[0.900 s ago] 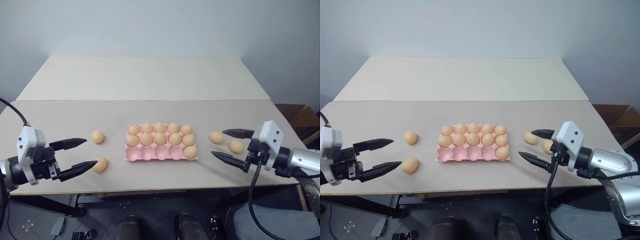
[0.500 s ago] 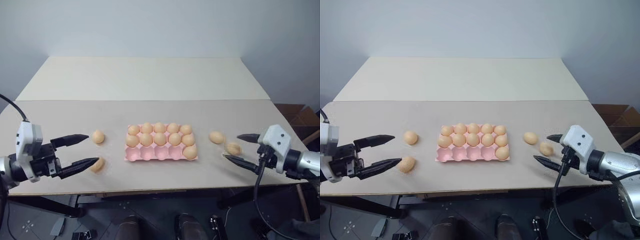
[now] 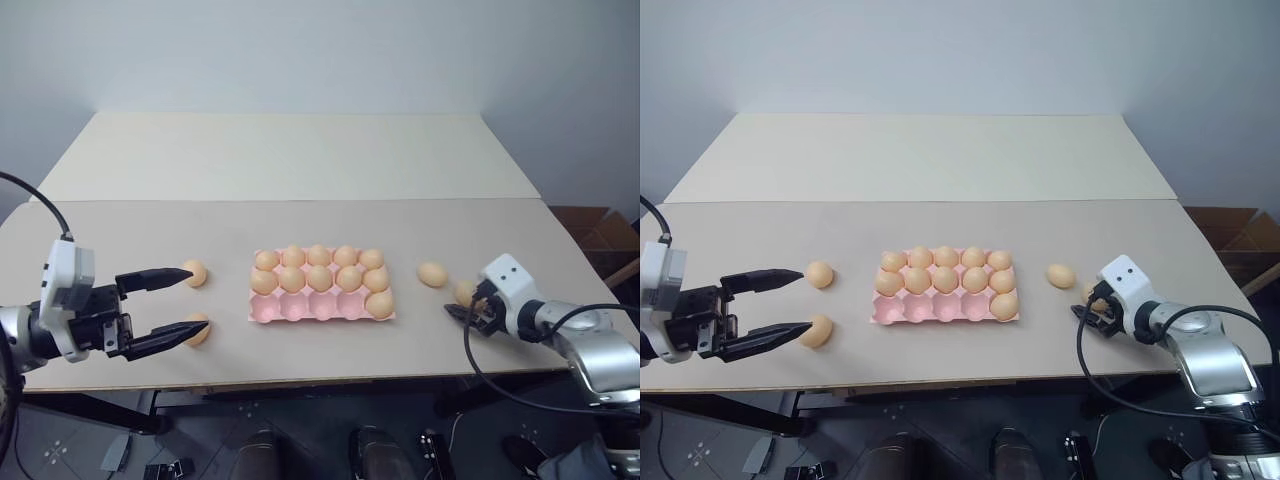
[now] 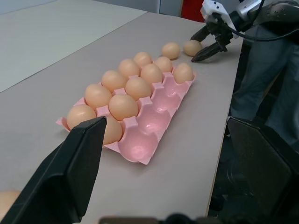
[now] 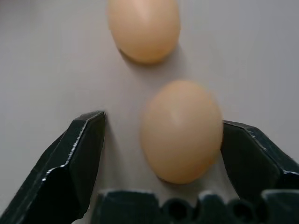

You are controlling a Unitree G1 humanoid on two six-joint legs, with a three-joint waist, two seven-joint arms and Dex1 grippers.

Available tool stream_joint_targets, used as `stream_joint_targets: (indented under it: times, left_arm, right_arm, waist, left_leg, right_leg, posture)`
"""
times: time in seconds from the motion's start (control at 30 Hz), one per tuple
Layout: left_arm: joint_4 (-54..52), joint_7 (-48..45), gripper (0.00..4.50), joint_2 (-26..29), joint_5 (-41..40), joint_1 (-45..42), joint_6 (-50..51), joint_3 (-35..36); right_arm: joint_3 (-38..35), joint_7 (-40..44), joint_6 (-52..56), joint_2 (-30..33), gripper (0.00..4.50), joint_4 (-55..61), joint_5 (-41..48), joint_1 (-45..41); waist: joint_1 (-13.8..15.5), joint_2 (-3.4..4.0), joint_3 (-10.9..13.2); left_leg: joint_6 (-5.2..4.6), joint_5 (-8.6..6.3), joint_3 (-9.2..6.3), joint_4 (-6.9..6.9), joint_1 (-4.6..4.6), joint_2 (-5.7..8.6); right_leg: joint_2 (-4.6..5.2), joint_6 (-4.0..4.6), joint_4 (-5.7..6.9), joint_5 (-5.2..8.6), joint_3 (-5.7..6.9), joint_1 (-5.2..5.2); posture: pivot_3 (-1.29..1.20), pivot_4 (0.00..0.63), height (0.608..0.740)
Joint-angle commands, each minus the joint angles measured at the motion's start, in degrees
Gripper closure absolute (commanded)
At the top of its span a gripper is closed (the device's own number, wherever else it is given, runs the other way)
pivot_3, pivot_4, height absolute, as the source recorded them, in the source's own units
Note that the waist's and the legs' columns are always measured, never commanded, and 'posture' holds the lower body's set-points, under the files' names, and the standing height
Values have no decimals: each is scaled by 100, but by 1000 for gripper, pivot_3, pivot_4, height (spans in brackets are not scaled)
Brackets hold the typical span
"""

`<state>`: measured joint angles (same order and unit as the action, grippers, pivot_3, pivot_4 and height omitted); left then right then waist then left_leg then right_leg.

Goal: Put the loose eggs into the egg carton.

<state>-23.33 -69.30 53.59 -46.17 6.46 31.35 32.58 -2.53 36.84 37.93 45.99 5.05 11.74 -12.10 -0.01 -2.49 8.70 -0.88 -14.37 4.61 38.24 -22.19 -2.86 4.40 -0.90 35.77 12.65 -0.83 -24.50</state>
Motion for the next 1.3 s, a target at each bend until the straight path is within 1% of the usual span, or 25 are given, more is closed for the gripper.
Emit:
stream_joint_targets:
  times: [0.03,0.07,0.17,0.23,0.3,0.37,0.43,0.53,0.7,0.73,0.8,0.83,0.9,0.93,1.03,1.17,1.2,1.27,1.3]
  left_arm:
    - [-184,-5,0,100,-69,-30,-49,151]
    - [-192,1,0,98,-79,-26,-46,163]
    - [-215,17,0,75,-74,-3,-60,160]
    - [-222,23,0,57,-78,0,-65,142]
    - [-233,43,0,40,-70,-9,-74,98]
    - [-227,43,0,35,-76,-22,-78,71]
    - [-216,20,0,39,-61,-22,-99,45]
    - [-202,35,0,50,-40,-65,-112,-3]
    - [-206,36,0,59,-54,-52,-109,56]
    - [-211,36,0,60,-48,-37,-111,64]
    - [-216,37,0,64,-44,-28,-108,70]
    - [-214,31,0,75,-41,-29,-109,81]
    - [-200,25,0,89,-63,-31,-92,122]
    - [-199,21,0,101,-48,-17,-93,140]
    - [-149,-20,0,117,2,54,-112,196]
    - [22,-107,0,157,61,219,-108,410]
    - [75,-152,0,171,118,291,-143,471]
    - [232,-224,0,167,149,385,-147,603]
    - [291,-243,0,162,138,406,-139,647]
  right_arm:
    - [-290,-111,59,81,1618,472,-20,-38]
    - [-365,-92,105,108,1935,755,52,-31]
    - [-530,-15,427,164,1935,1589,309,-50]
    - [-512,10,811,103,1935,2293,627,-238]
    - [-352,48,1177,-14,1935,2906,984,-455]
    - [-108,58,1379,-131,1935,3213,1169,-612]
    - [432,-136,1584,-516,1935,3297,1216,-908]
    - [1208,-356,1618,-898,1935,3024,900,-1206]
    - [1882,-378,1521,-1014,1935,2788,638,-1219]
    - [1934,-414,1515,-1051,1740,2736,583,-1227]
    - [1826,-534,1645,-1184,1295,2689,581,-1328]
    - [1639,-567,1737,-1241,960,2730,661,-1389]
    - [1377,-494,1780,-1137,260,2907,759,-1443]
    - [1211,-460,1862,-1072,51,3024,840,-1453]
    - [599,-298,2057,-822,51,3391,1190,-1392]
    - [-611,249,2033,-289,51,3564,1832,-971]
    - [-910,473,1839,-124,51,3510,1900,-720]
    - [-1458,1102,1093,236,51,3302,1822,-56]
    - [-1628,1317,795,345,51,3215,1792,174]
  waist:
    - [0,0,0]
    - [0,2,2]
    - [-12,7,4]
    - [-23,7,4]
    - [-57,7,4]
    - [-66,7,4]
    - [-71,1,1]
    - [-79,1,1]
    - [-26,1,1]
    - [-29,1,1]
    - [-41,1,1]
    - [-50,1,1]
    - [-60,1,1]
    - [-60,2,1]
    - [-49,2,1]
    - [-38,1,1]
    - [-37,1,1]
    - [-11,1,1]
    - [-5,1,1]
  left_leg:
    - [0,0,0,0,0,0]
    - [0,0,0,0,0,0]
    - [0,0,-1,0,1,-3]
    - [0,0,-2,-1,3,-7]
    - [0,0,-3,-1,5,-9]
    - [0,0,-6,-1,6,-10]
    - [0,0,-8,-1,7,-10]
    - [1,0,-6,-1,6,-8]
    - [0,1,-5,-1,-10,1]
    - [0,0,-4,-1,-12,1]
    - [0,0,-3,-1,-12,0]
    - [0,0,-3,-1,-12,-1]
    - [1,1,-4,-1,-9,-2]
    - [1,1,-5,-1,-9,-4]
    - [1,1,-6,-1,-9,-4]
    - [1,0,-6,-6,-12,-3]
    - [0,0,-5,-7,-11,-3]
    - [0,-1,-5,-10,-12,-2]
    - [-1,-2,-3,-12,-8,-1]
  right_leg:
    - [0,-1,0,0,0,0]
    - [0,-1,0,1,0,0]
    - [-2,-13,4,0,0,-3]
    - [-6,-24,5,-2,1,-3]
    - [-6,-25,7,0,1,-3]
    - [-7,-25,9,0,2,-3]
    - [-6,-16,8,4,5,-1]
    - [-3,-5,6,5,3,-2]
    - [3,2,0,-2,4,-10]
    - [3,0,-3,-3,4,-11]
    - [2,-3,-2,-5,4,-12]
    - [1,-2,0,-5,4,-14]
    - [-1,-2,9,-5,4,-15]
    - [-2,-1,10,-6,4,-16]
    - [-2,-2,11,-5,6,-17]
    - [-1,-9,3,-7,7,-18]
    - [-1,-14,2,-9,6,-17]
    - [0,-13,-2,-7,7,-16]
    - [1,-9,-3,-1,6,-14]
  posture:
    - [0,150,740]
    - [0,150,740]
    - [0,150,740]
    - [0,150,740]
    - [0,150,740]
    - [0,150,740]
    - [0,150,740]
    - [0,150,740]
    - [0,150,740]
    - [0,150,740]
    - [0,150,740]
    - [0,150,740]
    - [0,150,740]
    - [0,150,740]
    - [0,150,740]
    - [0,150,740]
    - [0,150,740]
    - [0,150,740]
    - [0,150,740]
